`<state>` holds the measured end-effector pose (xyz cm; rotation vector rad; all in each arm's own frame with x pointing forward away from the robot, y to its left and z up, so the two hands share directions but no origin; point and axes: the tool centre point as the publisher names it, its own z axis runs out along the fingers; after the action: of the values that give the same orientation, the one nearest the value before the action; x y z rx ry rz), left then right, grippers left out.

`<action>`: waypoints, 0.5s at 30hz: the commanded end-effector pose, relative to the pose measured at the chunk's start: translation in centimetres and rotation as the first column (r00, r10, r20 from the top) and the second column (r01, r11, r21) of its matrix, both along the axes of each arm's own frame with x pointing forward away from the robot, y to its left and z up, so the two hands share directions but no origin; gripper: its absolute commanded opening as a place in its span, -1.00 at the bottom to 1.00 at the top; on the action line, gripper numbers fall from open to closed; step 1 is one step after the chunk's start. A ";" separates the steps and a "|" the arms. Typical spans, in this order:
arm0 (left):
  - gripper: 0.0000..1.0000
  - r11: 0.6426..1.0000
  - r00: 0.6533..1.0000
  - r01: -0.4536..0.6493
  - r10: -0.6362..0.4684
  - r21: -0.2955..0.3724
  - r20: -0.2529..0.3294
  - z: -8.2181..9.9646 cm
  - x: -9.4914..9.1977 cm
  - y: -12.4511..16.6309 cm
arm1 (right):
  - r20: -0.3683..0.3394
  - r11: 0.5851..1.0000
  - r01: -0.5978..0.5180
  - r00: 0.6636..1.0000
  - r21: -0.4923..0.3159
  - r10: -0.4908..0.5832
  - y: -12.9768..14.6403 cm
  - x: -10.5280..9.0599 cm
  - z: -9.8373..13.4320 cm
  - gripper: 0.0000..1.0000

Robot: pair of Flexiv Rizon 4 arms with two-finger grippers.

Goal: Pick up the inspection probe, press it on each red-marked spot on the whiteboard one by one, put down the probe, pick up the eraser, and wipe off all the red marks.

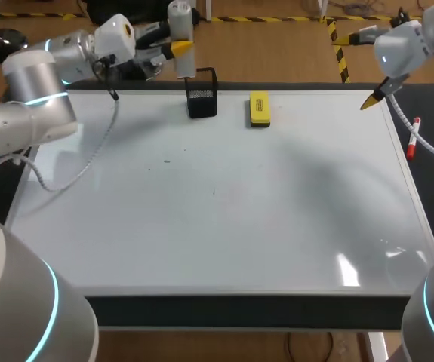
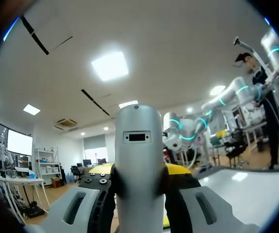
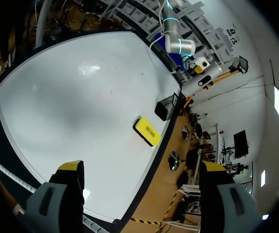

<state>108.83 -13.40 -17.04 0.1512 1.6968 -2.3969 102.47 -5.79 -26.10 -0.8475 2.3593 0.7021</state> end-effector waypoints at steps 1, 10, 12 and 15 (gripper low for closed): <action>-1.00 0.998 0.998 0.058 -0.058 0.000 0.015 -0.6 1.3 -1.3 | -0.001 1.000 -0.003 1.000 -0.004 0.003 0.0 0.1 0.0 1.00; -1.00 0.997 0.997 0.074 -0.074 -0.016 -0.011 -1.7 2.3 -3.1 | -0.001 1.000 -0.003 1.000 -0.004 0.003 0.0 0.1 0.0 1.00; -1.00 0.997 0.997 0.076 -0.077 -0.018 -0.014 -1.9 2.3 -3.5 | -0.001 1.000 -0.003 1.000 -0.004 0.003 0.0 0.1 0.0 1.00; -1.00 0.997 0.997 0.079 -0.079 -0.022 -0.020 -2.1 2.4 -3.9 | -0.001 1.000 -0.003 1.000 -0.004 0.003 0.0 0.1 0.0 1.00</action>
<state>110.40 -16.80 -18.60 0.1539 1.7106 -2.4500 102.47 -5.79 -26.08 -0.8479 2.3596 0.7023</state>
